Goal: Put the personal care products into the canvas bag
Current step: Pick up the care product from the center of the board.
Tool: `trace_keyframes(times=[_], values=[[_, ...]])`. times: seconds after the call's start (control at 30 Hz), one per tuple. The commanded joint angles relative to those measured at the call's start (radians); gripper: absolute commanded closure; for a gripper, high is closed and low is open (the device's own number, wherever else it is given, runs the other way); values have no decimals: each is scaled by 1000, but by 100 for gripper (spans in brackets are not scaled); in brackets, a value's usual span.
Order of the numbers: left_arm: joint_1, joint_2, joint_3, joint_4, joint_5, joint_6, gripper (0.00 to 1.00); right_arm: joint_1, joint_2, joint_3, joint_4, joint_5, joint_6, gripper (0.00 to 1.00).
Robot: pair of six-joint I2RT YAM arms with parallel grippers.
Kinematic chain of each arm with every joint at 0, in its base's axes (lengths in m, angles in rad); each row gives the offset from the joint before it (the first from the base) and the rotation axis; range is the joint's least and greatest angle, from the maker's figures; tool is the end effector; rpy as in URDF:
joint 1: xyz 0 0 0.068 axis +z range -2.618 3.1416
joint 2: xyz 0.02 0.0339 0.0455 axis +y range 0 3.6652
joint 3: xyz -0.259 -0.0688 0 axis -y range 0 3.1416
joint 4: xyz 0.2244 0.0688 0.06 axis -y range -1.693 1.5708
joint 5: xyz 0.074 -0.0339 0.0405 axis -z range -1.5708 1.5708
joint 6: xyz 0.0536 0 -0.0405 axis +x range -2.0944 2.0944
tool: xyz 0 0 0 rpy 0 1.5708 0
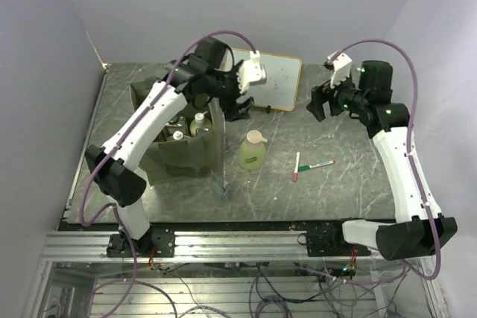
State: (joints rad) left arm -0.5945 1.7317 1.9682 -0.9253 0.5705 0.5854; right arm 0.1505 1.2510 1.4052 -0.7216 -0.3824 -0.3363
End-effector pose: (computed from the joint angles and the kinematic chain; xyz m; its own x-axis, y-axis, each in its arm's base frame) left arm 0.2800 -0.2242 0.4044 0.0124 0.5529 -0.8331 0.9717 0.1898 0.1405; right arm 0.2496 0.0581 0.3866 -0.3530 -0.3632 -0.8622 -0.6004 0.7948 -0.0890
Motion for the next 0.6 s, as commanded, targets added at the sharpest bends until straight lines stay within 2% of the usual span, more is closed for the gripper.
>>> trace_keyframes(times=[0.0, 0.2, 0.4, 0.57], values=[[-79, 50, 0, -97, -25, 154, 7, -120, -44, -28, 48, -88, 95, 18], [-124, 132, 12, -138, -14, 226, 2, -242, -77, -74, 61, -175, 149, 17], [-154, 228, 52, -229, -14, 308, 1, -269, -103, -114, 61, -196, 158, 17], [-163, 258, 31, -226, -10, 326, 0, -287, -108, -126, 67, -207, 161, 17]])
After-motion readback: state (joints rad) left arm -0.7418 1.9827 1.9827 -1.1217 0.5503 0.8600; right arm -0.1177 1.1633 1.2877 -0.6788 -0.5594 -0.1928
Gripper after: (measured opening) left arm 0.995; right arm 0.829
